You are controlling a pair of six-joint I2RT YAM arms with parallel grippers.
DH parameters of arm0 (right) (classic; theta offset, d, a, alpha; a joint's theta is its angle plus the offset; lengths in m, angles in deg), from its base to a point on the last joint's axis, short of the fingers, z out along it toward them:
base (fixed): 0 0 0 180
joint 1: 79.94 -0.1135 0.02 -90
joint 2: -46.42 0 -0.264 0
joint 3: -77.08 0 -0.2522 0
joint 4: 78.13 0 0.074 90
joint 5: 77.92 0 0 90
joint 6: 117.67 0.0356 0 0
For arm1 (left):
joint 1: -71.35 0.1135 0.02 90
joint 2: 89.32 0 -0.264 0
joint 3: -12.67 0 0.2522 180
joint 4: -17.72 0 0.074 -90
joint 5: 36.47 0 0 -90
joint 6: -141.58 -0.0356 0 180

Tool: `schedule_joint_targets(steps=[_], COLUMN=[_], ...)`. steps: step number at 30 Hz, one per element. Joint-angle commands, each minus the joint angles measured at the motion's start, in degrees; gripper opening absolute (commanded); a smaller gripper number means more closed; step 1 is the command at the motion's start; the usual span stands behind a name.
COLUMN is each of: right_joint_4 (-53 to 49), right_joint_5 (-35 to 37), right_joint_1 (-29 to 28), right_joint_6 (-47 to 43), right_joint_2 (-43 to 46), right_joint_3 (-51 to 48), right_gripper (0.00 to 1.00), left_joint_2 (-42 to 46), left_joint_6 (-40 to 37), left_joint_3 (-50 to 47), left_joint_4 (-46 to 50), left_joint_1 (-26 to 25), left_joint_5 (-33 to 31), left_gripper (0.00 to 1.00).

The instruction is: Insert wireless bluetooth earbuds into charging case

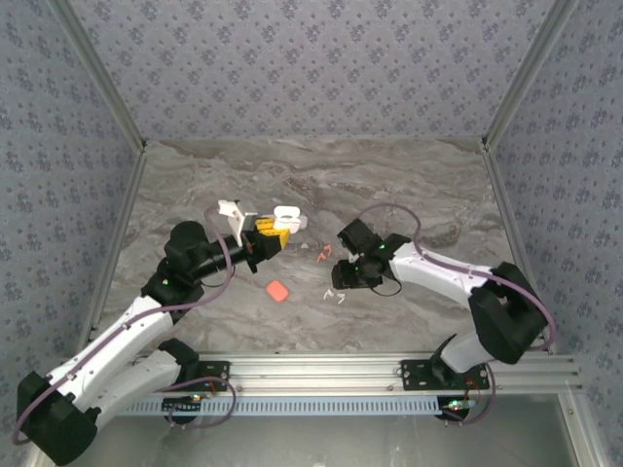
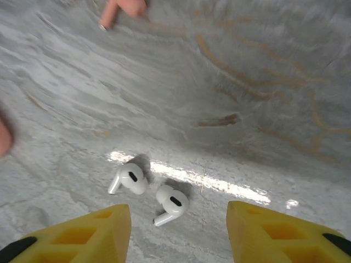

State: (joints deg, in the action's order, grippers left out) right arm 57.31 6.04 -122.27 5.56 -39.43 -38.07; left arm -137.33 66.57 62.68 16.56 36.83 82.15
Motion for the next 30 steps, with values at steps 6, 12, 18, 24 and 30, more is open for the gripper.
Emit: schedule_joint_targets(steps=[6,12,18,24,30], right_joint_4=[-0.92,-0.83,-0.92,-1.74,-5.77], right_joint_5=[-1.6,-2.88,-3.1,-2.39,1.87], right_joint_1=[-1.79,-2.45,-2.5,-2.67,-2.24], right_joint_6=[-0.74,-1.29,-1.76,-2.49,-5.17], right_joint_2=[-6.87,-8.96,-9.58,-8.09,-0.88], right_joint_3=[1.99,2.12,2.35,3.04,4.84], right_gripper=[0.42,0.37,0.31,0.23,0.21], left_joint_2=[0.98,0.63,0.24,-0.12,-0.41], left_joint_6=[-1.35,-1.45,-1.71,-1.97,-1.89], left_joint_3=[0.83,0.93,1.28,1.58,1.97], left_joint_4=[-0.44,-0.2,0.2,0.46,0.39], left_joint_1=[-0.36,-0.34,-0.28,-0.31,-0.34], left_joint_5=[-0.57,-1.26,-1.29,-1.12,-0.67], left_gripper=[0.0,0.0,0.0,0.0,0.0])
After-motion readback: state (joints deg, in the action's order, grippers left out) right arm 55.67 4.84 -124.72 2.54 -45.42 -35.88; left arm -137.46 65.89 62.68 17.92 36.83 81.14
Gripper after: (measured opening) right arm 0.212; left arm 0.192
